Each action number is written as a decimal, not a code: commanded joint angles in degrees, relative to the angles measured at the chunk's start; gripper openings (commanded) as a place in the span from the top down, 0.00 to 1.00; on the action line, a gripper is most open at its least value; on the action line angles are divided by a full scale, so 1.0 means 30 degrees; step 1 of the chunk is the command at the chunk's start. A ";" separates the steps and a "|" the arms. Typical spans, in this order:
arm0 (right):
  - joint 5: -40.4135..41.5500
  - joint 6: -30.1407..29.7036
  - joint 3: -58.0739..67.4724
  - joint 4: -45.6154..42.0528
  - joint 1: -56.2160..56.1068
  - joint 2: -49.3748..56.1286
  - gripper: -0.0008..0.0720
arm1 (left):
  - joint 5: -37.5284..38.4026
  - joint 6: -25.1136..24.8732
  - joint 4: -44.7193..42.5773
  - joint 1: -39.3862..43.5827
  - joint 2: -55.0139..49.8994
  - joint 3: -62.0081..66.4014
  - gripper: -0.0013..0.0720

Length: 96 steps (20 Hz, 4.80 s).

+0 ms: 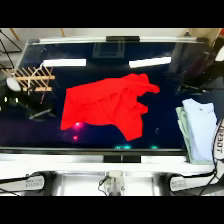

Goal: Fold the shirts.

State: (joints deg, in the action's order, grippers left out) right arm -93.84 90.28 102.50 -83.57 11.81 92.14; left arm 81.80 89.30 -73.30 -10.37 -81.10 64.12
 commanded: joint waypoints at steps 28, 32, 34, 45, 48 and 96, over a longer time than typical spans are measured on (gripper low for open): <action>1.1227 -0.4488 -1.1154 0.7082 -0.3519 0.0532 0.30 | -0.8852 -0.1537 0.6601 -0.0503 0.4167 -0.7621 0.94; 1.1402 -0.4860 -1.1154 0.7410 -0.3810 0.1107 0.32 | -0.8684 -0.1537 0.6601 -0.0503 0.4167 -0.7621 0.94; 1.1613 -0.4838 -1.1154 0.7431 -0.3876 0.1209 0.59 | -0.8692 -0.1537 0.6601 -0.0503 0.4167 -0.7621 0.94; 1.0768 -0.6841 -0.2259 0.6441 -0.3832 -0.7519 0.90 | -0.8801 -0.4809 0.6506 -0.0984 1.0418 0.7526 0.94; 1.3631 -0.6229 0.2317 0.3126 -0.3840 -1.2072 0.90 | -1.0688 -0.4014 0.4510 -0.0984 1.2473 1.5263 0.94; 0.8058 0.0117 -0.3308 0.1552 -0.3657 0.3774 0.90 | -0.5377 -0.2120 0.1464 0.0510 -0.5442 0.6003 0.94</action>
State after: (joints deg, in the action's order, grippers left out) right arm -64.25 90.19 93.27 -79.94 0.84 102.61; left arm 61.10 83.31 -69.73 -8.88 -96.90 84.33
